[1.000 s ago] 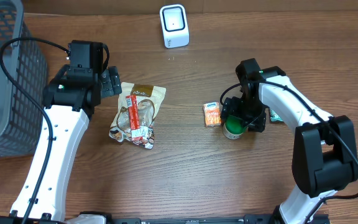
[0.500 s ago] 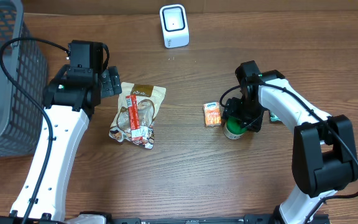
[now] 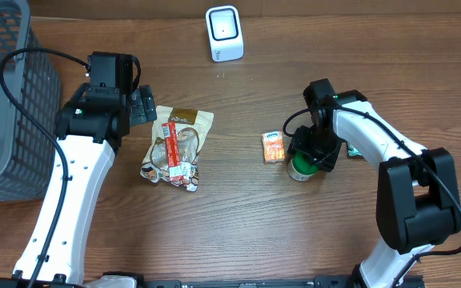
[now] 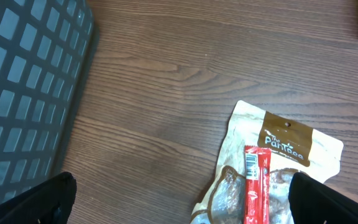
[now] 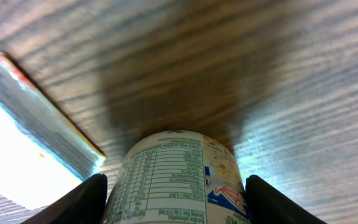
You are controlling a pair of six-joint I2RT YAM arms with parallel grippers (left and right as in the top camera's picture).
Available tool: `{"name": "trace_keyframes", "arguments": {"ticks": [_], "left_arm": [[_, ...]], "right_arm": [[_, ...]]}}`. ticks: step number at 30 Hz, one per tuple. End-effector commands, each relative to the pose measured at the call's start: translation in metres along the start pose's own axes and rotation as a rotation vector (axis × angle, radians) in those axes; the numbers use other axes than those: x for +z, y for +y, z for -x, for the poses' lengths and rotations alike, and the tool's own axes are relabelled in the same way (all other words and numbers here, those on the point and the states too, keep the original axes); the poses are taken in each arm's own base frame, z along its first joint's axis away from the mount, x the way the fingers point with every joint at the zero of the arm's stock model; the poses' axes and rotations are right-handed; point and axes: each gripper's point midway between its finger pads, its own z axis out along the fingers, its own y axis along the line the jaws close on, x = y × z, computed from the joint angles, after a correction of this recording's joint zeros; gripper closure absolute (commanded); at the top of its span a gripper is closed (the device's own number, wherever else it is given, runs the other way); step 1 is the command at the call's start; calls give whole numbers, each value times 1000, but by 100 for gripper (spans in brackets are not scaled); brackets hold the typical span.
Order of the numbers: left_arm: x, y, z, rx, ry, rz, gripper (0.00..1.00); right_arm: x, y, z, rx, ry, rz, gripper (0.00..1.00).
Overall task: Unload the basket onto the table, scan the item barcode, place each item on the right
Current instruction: 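Move the right gripper to the green-capped jar and grasp it, then lift the jar and rotate it to expose its label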
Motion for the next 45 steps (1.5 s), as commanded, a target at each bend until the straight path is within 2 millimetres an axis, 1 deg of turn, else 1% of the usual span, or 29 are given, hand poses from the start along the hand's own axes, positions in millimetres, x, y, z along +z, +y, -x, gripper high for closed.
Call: {"name": "trace_keyframes", "arguments": {"ticks": [1, 4, 8, 11, 13, 15, 17, 19, 22, 26, 33, 39, 43, 45], "left_arm": [[-5, 2, 8, -9, -25, 7, 0], [-5, 2, 8, -9, -26, 6, 0], [-5, 2, 8, -9, -26, 6, 0], [-5, 2, 7, -9, -25, 7, 0], [-5, 2, 7, -9, -25, 7, 0], [-5, 2, 8, -9, -26, 6, 0], [-5, 2, 7, -9, -25, 7, 0], [-5, 2, 8, -9, -26, 6, 0], [-5, 2, 8, -9, -26, 6, 0], [-5, 2, 8, -9, -26, 6, 0], [-5, 2, 8, -9, -26, 6, 0], [-5, 2, 8, -9, -26, 6, 0], [-5, 2, 8, -9, -26, 6, 0], [-5, 2, 7, -9, -25, 7, 0]], "right_arm": [[0, -2, -5, 28, 11, -8, 32], [0, -2, -5, 31, 11, -8, 34], [0, -2, -5, 31, 11, -7, 44], [0, -2, -4, 35, 9, -6, 44], [0, -2, -4, 35, 8, -6, 33], [0, -2, -4, 34, 9, -6, 27], [-1, -2, -5, 34, 10, -7, 23], [-2, -1, -4, 34, 5, -4, 16], [-6, 0, -4, 34, 7, -5, 11], [-7, -4, -3, 35, -1, -27, 10], [-23, -5, -6, 33, -4, -39, 10], [-20, 7, -16, -16, -7, -48, 9], [-19, 5, -17, -5, -59, -118, 7], [-18, 7, -19, -14, -65, -128, 6]]}}
